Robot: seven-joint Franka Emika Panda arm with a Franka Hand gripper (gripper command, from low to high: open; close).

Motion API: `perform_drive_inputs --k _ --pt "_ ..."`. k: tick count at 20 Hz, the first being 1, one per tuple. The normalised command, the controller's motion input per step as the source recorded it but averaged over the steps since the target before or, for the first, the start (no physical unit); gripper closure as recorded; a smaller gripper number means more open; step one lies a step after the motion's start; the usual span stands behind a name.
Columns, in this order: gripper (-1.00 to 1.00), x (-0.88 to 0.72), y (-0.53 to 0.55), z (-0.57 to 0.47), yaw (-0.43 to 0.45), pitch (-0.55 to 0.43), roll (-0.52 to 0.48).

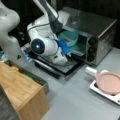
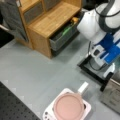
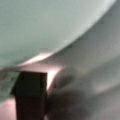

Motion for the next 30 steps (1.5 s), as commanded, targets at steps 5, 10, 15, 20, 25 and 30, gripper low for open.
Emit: perform_drive_inputs --k 5,10,15,20,25,30 --pt "1.0 0.34 -0.58 -0.25 0.268 -0.069 0.048" --pt "-1.0 0.38 -0.53 -0.27 0.252 -0.061 0.055" --pt "-1.0 0.39 -0.52 -0.26 0.248 -0.046 0.049" --pt "-1.0 0.29 -0.4 -0.21 0.231 0.028 0.067" --pt "-1.0 0.23 -0.3 -0.19 0.226 0.066 0.071" --pt "-1.0 0.23 -0.32 -0.18 0.228 0.072 0.066"
